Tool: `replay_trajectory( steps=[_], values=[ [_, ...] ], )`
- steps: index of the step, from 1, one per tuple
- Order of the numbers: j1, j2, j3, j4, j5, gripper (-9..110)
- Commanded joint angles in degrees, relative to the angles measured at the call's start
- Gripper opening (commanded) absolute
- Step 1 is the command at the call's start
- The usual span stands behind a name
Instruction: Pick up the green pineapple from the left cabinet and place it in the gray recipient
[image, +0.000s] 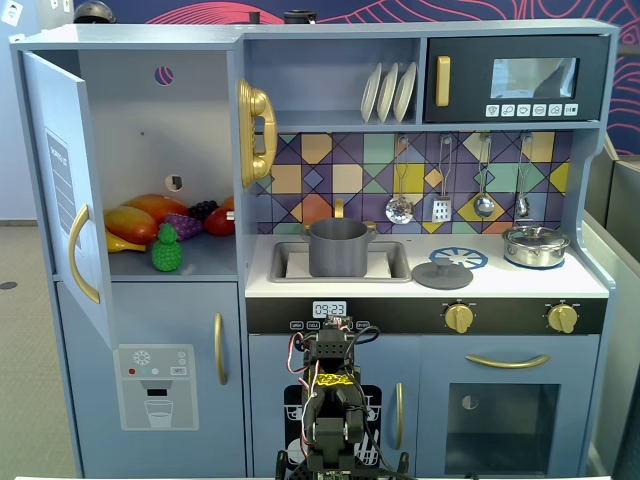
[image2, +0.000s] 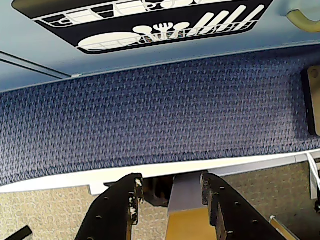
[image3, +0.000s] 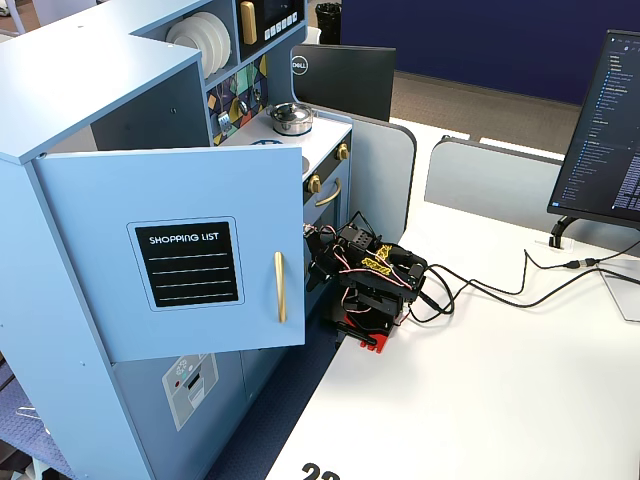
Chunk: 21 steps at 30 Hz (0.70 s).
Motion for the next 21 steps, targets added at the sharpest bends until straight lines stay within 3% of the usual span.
replay_trajectory(
  steps=[1, 12, 17, 21],
  values=[
    [-0.5, -0.4, 0.0, 9.8, -0.2, 1],
    [-2.3, -0.4, 0.0, 9.5, -4.4, 1],
    [-17.3, -0.4, 0.1, 1.0, -12.2, 1],
    [-33.1, 0.4, 0.1, -18.0, -12.0, 2]
  ],
)
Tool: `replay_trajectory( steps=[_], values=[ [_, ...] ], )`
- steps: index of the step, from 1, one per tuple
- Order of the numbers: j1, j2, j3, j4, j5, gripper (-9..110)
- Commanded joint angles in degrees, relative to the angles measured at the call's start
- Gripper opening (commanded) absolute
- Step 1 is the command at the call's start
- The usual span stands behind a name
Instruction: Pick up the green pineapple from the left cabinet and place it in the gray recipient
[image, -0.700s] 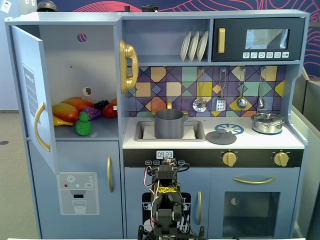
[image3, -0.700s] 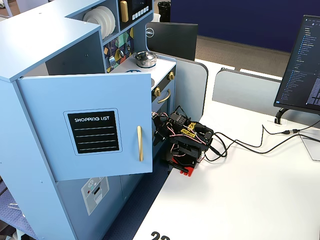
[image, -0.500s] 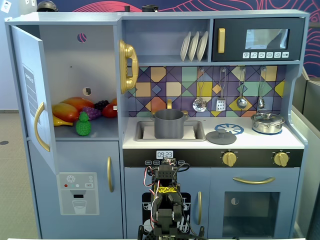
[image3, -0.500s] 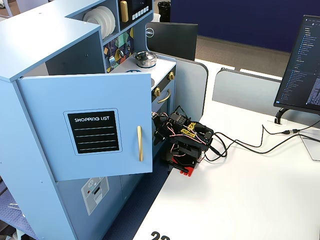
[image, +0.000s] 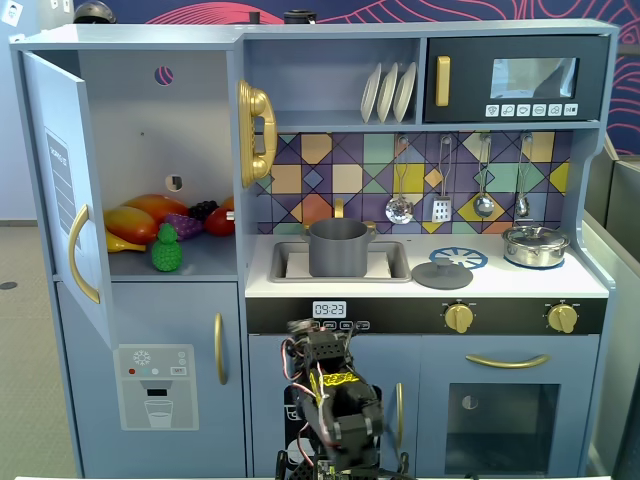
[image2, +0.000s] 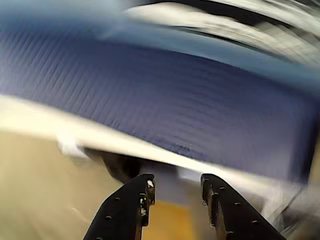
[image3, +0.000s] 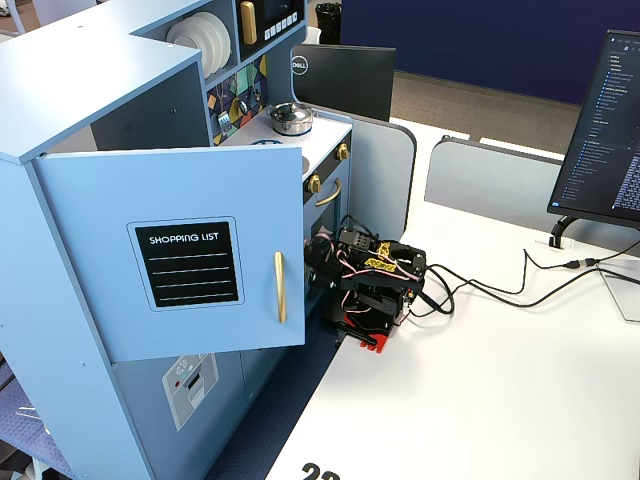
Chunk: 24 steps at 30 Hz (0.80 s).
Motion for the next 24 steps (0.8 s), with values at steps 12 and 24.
replay_trajectory(
  steps=[12, 24],
  values=[
    [-32.8, -10.9, -15.4, -67.1, 9.2, 24],
    [-26.6, -36.3, -34.2, -79.5, 10.1, 35]
  ],
)
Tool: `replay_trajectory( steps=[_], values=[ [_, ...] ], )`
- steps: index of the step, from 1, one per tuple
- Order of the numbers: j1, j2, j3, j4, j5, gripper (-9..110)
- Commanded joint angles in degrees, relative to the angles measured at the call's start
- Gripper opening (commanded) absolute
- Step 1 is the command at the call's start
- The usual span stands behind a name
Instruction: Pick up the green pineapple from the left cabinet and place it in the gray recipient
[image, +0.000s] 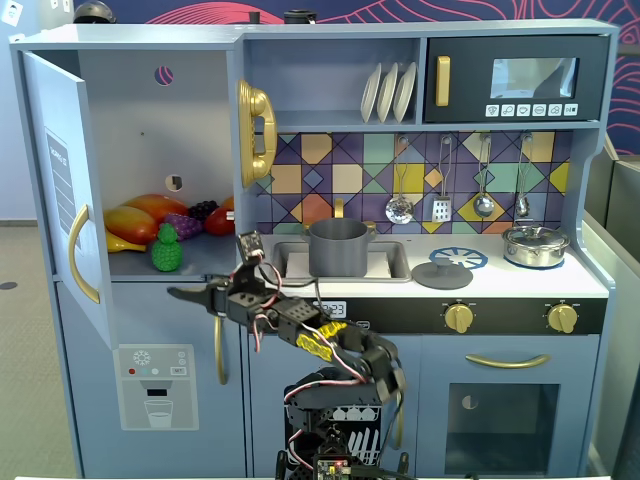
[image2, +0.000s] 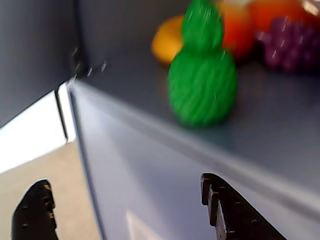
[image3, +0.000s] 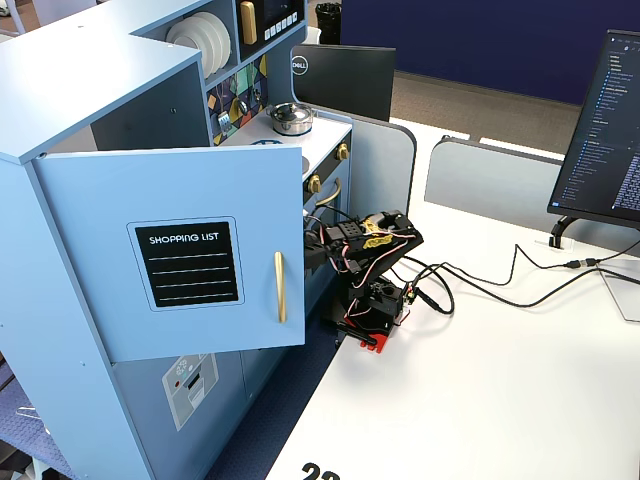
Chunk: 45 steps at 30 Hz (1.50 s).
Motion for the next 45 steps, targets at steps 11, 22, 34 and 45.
replay_trajectory(
  steps=[11, 22, 34, 45],
  values=[
    [3.3, -21.1, -17.4, -11.9, 0.7, 36],
    [4.5, -35.7, -28.6, -13.9, -0.7, 34],
    [6.9, -44.6, -37.4, -13.3, -0.4, 34],
    [2.6, -51.3, -46.5, -11.0, -3.7, 10]
  ],
)
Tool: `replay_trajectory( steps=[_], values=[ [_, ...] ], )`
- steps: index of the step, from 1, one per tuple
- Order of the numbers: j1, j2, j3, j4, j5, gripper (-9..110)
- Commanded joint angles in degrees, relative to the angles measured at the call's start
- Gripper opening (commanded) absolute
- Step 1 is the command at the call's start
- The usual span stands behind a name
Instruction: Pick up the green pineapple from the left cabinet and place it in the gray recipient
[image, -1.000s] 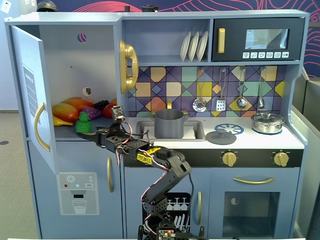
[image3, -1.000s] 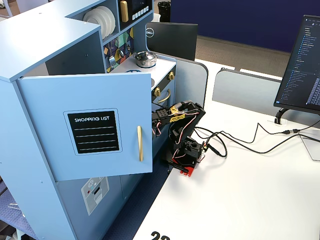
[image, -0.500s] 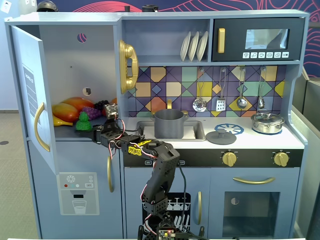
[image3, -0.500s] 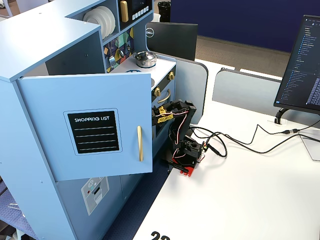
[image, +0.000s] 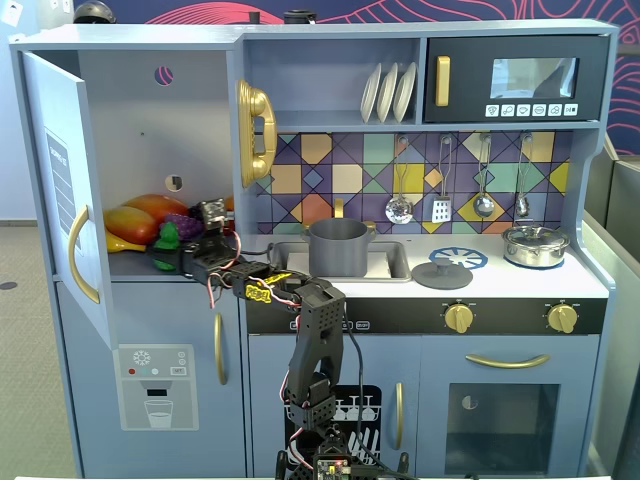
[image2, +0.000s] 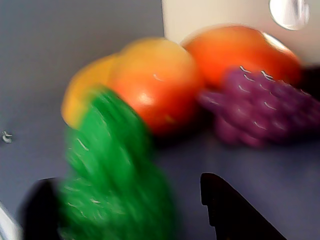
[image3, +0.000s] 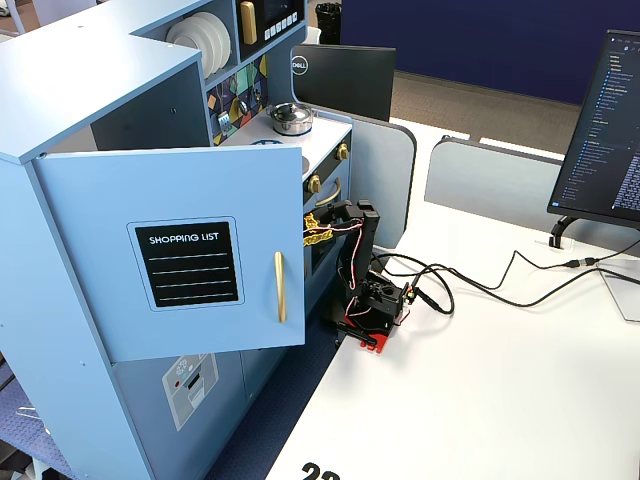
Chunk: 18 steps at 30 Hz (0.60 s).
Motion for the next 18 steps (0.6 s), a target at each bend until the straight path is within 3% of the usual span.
replay_trajectory(
  steps=[1, 3, 10, 18],
  values=[
    [-2.7, 0.4, -5.2, 0.6, -3.0, 7],
    [-3.3, 1.0, -4.9, 0.8, -4.3, 0],
    [-3.7, 10.3, -2.8, -3.5, -1.1, 0],
    [-7.0, 37.5, 19.5, -15.4, 1.1, 0]
  ],
)
